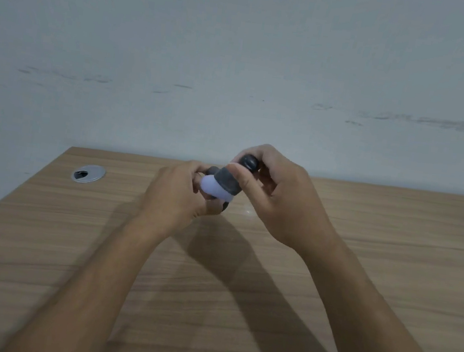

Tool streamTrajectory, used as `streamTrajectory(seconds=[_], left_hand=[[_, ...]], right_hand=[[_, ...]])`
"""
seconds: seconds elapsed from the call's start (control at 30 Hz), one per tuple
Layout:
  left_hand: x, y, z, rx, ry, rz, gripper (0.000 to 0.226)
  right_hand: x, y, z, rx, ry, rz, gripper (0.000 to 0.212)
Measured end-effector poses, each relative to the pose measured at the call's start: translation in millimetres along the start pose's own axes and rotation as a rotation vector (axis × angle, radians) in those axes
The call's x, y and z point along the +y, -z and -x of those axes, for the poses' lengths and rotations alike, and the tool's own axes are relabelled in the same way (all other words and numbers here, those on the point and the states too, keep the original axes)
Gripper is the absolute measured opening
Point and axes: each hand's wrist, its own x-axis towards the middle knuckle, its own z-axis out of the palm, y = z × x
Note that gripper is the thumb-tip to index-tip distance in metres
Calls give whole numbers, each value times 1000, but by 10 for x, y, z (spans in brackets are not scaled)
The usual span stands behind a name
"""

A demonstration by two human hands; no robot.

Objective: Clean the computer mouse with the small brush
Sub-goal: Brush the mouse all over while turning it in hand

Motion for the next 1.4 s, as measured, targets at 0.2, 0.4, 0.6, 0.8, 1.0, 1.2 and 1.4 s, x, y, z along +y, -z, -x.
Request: streamTrajectory(seconds=[0.2, 0.4, 0.6, 0.8, 1.0, 1.2, 1.4], left_hand=[[-32, -31, -4, -57, -181, -103, 43], [59, -29, 37, -63, -302, -55, 56], [26, 61, 35, -21, -195, -12, 39], [20, 97, 27, 13, -132, 75, 31], [-6, 161, 8, 4, -10, 331, 26], [9, 230, 23, 2, 59, 454, 19], [20, 217, 42, -67, 99, 478, 22]], right_hand=[[175, -101, 19, 109, 32, 177, 13], [221, -30, 29, 227, -64, 68, 11], [60, 48, 17, 88, 15, -25, 8], [17, 100, 20, 0, -2, -87, 13], [164, 67, 66, 4, -85, -128, 12], [354, 12, 115, -37, -142, -20, 14], [173, 4, 42, 131, -158, -129, 14]])
